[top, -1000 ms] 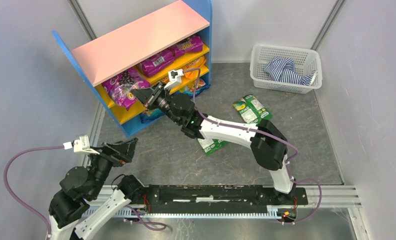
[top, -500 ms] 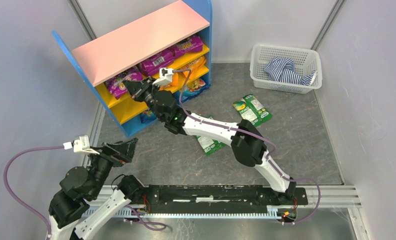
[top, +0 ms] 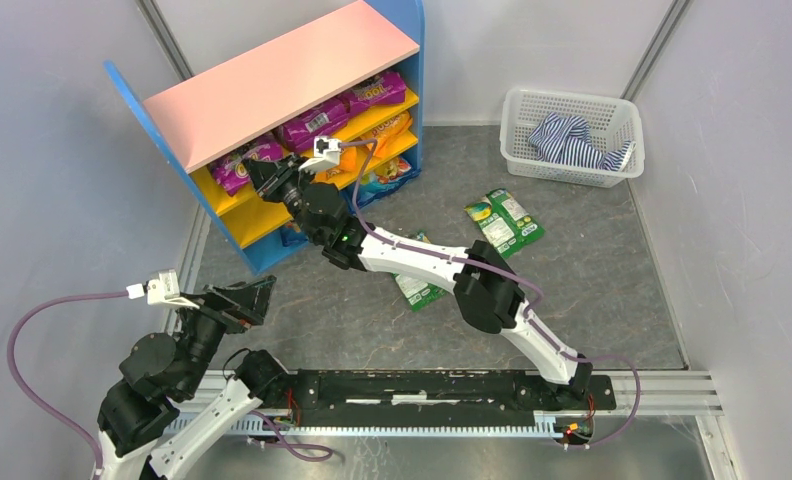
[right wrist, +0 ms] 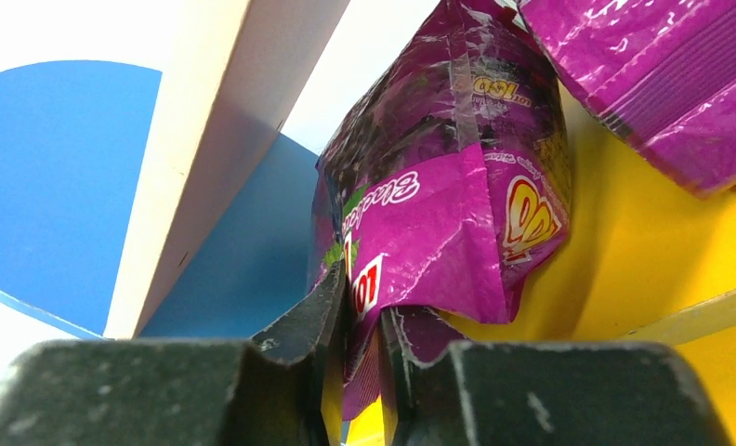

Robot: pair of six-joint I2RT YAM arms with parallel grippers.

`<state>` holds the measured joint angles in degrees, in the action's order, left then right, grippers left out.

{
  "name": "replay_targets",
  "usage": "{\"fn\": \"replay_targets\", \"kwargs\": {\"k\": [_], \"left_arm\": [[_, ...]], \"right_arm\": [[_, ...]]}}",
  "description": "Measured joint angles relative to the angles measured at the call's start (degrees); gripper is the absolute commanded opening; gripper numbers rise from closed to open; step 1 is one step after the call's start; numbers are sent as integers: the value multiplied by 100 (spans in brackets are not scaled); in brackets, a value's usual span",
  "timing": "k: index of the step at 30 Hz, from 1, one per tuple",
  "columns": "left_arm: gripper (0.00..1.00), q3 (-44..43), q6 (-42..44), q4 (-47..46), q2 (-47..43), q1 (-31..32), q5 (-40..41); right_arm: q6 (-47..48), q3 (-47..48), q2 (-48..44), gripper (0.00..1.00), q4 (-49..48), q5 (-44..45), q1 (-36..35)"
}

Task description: Place and organize the candy bags onto the shelf

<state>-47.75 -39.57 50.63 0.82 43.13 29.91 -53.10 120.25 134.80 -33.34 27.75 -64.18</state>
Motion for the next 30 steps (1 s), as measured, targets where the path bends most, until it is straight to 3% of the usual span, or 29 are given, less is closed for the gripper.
{"fn": "replay_targets", "kwargs": {"k": [5,12,17,24,30], "left_arm": [[100,2,2,2,0,0,0],[100,2,0,2,0,0,0],[100,2,0,2,0,0,0],[100,2,2,0,-2,0,0],[100,2,0,0,-9,0,0]], "right_arm": [[87,57,17,37,0,-4,0],[275,17,-7,66,42,-225,7],[612,-999,-603,80,55,-789,37],[1834,-2765,-2247,82,330,-1971,92],[3091,-4868,-4315,82,1325,-2295,258]]}}
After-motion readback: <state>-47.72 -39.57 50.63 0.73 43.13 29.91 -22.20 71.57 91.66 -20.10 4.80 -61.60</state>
